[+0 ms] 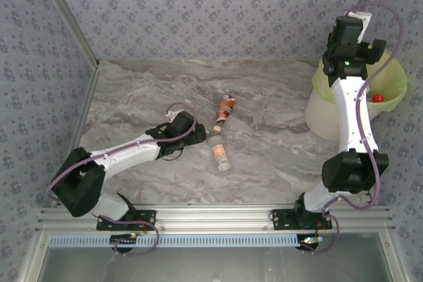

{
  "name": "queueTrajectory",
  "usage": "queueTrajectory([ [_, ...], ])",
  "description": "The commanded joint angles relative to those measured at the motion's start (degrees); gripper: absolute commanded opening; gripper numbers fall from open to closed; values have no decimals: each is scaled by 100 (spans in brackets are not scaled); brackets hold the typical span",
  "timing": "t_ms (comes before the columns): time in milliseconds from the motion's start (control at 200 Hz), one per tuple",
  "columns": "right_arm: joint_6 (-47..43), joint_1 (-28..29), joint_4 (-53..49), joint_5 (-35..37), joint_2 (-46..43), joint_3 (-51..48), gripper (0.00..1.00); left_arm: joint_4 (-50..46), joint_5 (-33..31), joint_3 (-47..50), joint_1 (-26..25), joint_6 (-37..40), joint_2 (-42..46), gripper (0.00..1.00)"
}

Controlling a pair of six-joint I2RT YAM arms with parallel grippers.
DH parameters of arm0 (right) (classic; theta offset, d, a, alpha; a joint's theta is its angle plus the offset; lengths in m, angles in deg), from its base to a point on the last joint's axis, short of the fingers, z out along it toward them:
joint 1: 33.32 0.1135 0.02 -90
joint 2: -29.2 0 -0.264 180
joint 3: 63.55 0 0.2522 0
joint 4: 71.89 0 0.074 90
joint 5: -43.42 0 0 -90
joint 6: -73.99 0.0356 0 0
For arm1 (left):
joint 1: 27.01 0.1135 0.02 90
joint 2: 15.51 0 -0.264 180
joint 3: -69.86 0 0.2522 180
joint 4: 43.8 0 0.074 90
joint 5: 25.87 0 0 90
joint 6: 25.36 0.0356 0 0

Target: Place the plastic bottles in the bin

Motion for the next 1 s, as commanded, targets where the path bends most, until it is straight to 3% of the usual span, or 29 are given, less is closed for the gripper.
queueTrajectory([
  [0,379,-61,-117,124,-286,-82,100,8,51,-38,42,10,2,99],
  [380,903,66,-245,-995,-776,-434,100,93,134,-101,43,111,-60,99],
  [630,1376,305,-164,-2630,-1456,-1113,99,354,354,-96,38,216,-133,99],
  [899,2192,848,-245,-3885,-1873,-1849,99,570,331,33,49,249,-29,99],
  [999,2455,1281,-201,-3992,-1873,-2119,99,555,119,153,52,124,106,99],
])
